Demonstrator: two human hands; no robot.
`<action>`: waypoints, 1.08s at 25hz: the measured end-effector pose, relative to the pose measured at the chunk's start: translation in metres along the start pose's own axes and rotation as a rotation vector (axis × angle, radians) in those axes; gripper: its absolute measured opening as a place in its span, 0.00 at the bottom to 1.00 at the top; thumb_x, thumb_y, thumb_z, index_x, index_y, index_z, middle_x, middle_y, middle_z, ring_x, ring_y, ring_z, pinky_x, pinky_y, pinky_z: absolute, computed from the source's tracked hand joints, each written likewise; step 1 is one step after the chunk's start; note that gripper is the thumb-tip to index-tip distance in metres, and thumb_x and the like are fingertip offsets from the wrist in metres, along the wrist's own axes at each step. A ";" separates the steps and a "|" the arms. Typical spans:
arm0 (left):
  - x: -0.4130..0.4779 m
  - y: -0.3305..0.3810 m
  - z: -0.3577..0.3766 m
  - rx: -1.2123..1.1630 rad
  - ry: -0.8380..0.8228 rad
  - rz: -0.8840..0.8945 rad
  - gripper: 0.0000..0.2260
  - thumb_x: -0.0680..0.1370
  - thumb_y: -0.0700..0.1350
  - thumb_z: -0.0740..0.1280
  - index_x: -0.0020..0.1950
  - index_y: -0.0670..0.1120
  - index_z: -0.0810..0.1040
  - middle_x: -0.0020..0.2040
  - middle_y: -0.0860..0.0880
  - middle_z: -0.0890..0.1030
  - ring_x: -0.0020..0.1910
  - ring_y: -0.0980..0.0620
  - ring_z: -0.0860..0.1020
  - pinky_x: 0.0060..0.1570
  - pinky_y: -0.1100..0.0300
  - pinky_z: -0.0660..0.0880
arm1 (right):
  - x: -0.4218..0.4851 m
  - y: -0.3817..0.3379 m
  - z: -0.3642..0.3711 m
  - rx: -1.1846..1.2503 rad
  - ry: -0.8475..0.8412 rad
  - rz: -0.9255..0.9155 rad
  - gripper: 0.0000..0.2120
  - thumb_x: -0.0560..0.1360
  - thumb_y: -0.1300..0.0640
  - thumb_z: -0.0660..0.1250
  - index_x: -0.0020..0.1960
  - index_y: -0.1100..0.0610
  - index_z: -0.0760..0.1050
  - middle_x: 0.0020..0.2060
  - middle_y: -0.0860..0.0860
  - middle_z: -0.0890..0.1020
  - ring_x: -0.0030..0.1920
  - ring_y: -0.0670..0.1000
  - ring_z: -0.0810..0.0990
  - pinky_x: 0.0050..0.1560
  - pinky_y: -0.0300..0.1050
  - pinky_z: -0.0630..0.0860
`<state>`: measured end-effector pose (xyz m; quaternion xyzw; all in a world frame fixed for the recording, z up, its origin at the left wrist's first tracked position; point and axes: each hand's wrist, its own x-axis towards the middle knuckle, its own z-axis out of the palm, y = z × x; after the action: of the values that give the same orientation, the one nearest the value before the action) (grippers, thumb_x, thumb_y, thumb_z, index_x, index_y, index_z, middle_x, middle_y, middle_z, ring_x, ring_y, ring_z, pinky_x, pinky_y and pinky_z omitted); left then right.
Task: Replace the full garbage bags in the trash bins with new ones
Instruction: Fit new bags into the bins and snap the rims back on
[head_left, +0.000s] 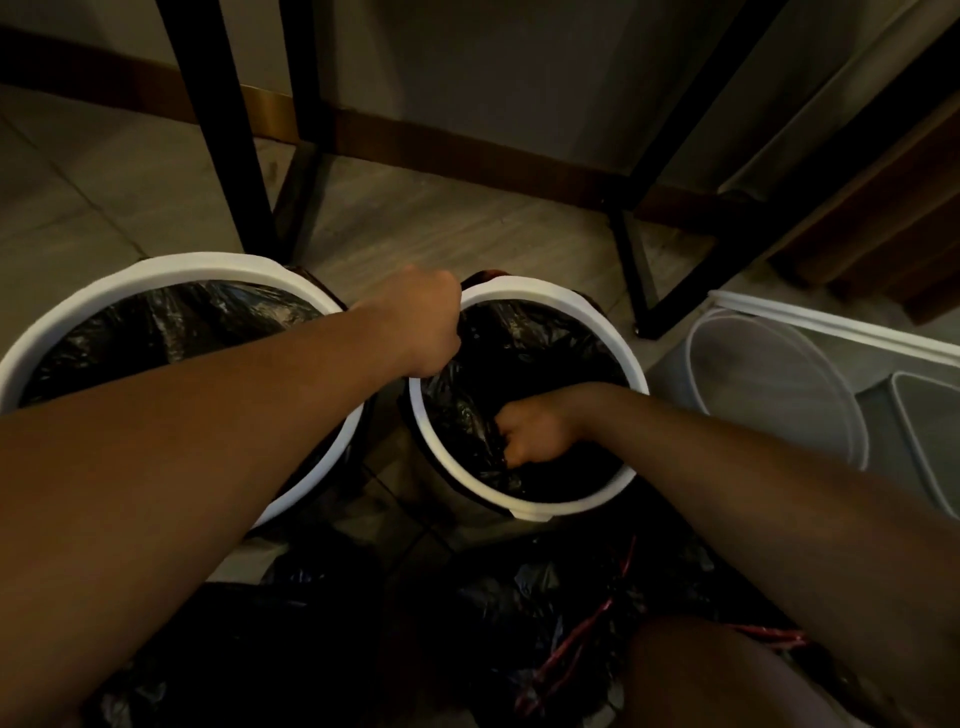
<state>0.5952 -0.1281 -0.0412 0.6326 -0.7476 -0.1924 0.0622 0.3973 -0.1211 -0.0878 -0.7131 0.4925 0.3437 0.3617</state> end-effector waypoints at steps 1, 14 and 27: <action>0.000 0.001 -0.001 0.003 -0.008 0.001 0.08 0.76 0.41 0.71 0.54 0.42 0.84 0.42 0.44 0.81 0.37 0.49 0.78 0.36 0.55 0.77 | -0.008 0.006 -0.001 0.002 -0.006 -0.039 0.10 0.78 0.51 0.70 0.58 0.51 0.79 0.57 0.50 0.80 0.60 0.57 0.79 0.66 0.56 0.76; -0.021 0.009 0.017 0.141 -0.012 0.040 0.18 0.75 0.41 0.73 0.62 0.42 0.70 0.53 0.40 0.80 0.40 0.47 0.72 0.38 0.53 0.69 | -0.077 0.078 0.043 0.290 1.184 0.068 0.28 0.76 0.58 0.71 0.74 0.56 0.70 0.68 0.56 0.74 0.66 0.55 0.75 0.65 0.43 0.68; -0.016 0.013 0.037 0.327 -0.042 -0.078 0.41 0.77 0.42 0.70 0.84 0.41 0.50 0.63 0.35 0.78 0.55 0.34 0.81 0.51 0.45 0.78 | -0.057 0.076 0.064 0.711 1.040 0.060 0.41 0.72 0.57 0.64 0.83 0.49 0.56 0.75 0.53 0.68 0.69 0.57 0.75 0.68 0.45 0.70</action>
<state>0.5739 -0.1032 -0.0681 0.6587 -0.7449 -0.0835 -0.0649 0.3004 -0.0599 -0.0849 -0.6093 0.7077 -0.2226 0.2801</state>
